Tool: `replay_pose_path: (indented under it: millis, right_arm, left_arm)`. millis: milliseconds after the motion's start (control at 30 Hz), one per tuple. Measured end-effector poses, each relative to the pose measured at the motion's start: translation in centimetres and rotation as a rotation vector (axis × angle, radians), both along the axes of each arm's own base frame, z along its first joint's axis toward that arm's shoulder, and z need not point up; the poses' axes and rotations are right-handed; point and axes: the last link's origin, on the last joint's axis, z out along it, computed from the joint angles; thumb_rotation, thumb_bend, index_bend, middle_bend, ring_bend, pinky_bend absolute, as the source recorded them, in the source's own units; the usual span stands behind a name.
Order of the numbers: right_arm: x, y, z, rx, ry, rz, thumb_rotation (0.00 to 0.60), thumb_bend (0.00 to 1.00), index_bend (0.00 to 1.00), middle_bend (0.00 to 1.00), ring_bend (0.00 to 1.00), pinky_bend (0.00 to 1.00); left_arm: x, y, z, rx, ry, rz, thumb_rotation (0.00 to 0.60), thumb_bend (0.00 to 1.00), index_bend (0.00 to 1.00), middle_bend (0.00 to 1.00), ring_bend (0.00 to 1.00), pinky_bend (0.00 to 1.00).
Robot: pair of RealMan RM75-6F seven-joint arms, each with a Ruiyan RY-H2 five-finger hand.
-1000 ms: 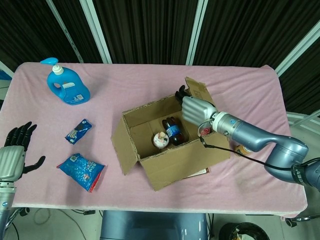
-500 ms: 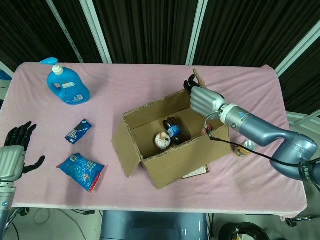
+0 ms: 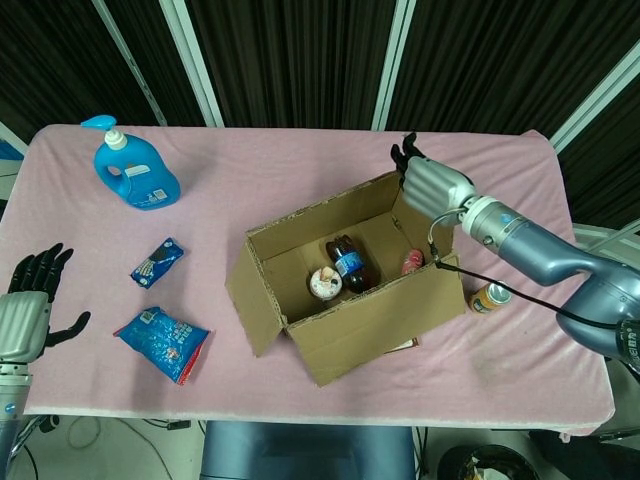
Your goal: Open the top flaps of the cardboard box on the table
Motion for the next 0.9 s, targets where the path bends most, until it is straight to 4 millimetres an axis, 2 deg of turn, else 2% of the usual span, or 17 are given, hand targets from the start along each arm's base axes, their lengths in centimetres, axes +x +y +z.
replay_pose_path:
  millis: [600, 900]
  right_arm:
    - [-3.3, -1.7, 3.0, -0.112, 0.014, -0.075, 0.600, 0.40, 0.29, 0.21, 0.10, 0.21]
    - [-5.4, -1.2, 3.2, -0.119, 0.002, -0.130, 0.600, 0.40, 0.27, 0.21, 0.10, 0.21]
  left_arm:
    - [0.0, 0.0, -0.2, -0.004, 0.007, 0.004, 0.600, 0.24, 0.00, 0.00, 0.00, 0.00]
    - [0.0, 0.0, -0.2, -0.005, 0.010, 0.007, 0.600, 0.24, 0.00, 0.00, 0.00, 0.00]
